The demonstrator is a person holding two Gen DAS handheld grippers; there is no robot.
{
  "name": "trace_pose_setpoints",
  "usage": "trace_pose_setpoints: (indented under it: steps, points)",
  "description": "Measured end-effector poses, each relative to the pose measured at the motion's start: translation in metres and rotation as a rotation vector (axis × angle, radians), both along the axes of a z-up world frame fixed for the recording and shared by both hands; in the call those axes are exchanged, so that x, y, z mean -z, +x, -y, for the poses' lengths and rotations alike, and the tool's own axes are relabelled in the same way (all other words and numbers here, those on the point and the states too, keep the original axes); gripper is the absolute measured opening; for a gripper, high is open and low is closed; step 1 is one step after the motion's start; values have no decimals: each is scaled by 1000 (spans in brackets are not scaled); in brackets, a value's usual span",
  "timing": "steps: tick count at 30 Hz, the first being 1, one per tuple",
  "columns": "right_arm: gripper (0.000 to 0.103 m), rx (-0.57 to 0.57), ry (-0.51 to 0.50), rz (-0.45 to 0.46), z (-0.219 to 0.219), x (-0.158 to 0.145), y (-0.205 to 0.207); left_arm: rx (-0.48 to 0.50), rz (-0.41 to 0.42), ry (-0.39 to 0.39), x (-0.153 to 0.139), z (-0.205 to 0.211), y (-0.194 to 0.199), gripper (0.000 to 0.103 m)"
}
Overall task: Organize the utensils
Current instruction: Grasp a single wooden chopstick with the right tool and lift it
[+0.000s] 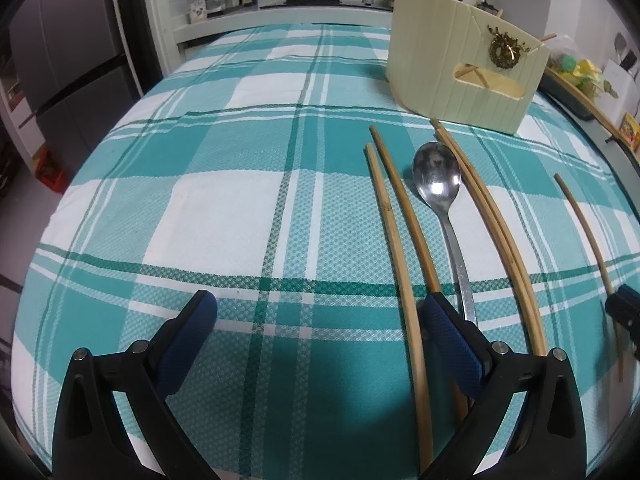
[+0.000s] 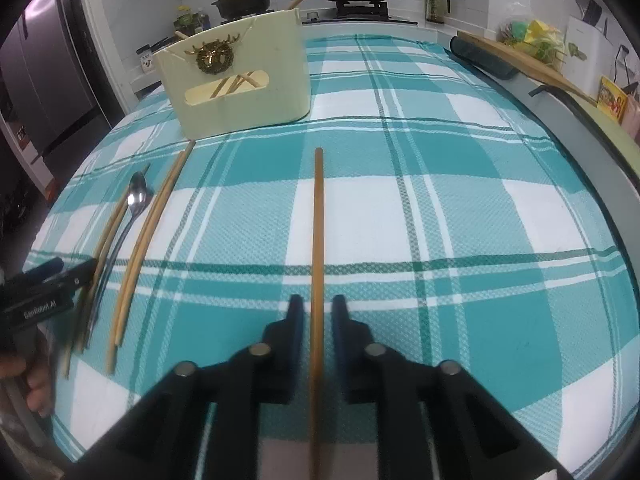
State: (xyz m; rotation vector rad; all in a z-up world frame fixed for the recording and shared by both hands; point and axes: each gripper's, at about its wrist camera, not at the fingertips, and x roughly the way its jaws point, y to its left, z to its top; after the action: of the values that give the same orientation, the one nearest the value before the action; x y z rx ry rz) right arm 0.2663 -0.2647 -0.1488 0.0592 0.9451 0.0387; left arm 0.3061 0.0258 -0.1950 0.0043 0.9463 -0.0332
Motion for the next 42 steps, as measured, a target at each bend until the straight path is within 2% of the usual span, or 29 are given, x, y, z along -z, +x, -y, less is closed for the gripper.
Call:
trace_pose_setpoints:
  steps: [1, 2, 5, 16, 42]
  points:
    - [58, -4, -15, 9, 0, 0, -5, 6, -2, 4, 0, 0, -2, 103]
    - [65, -3, -33, 20, 1, 1, -11, 12, -4, 4, 0, -1, -4, 103]
    - [64, -32, -100, 61, -2, 6, -22, 6, -5, 13, 0, -7, -10, 103]
    - [67, -39, -92, 95, 2, 9, -25, -19, 1, 14, 1, -17, -14, 103]
    - [67, -37, -105, 97, 0, 10, -28, -20, 2, 8, 1, -16, -15, 103]
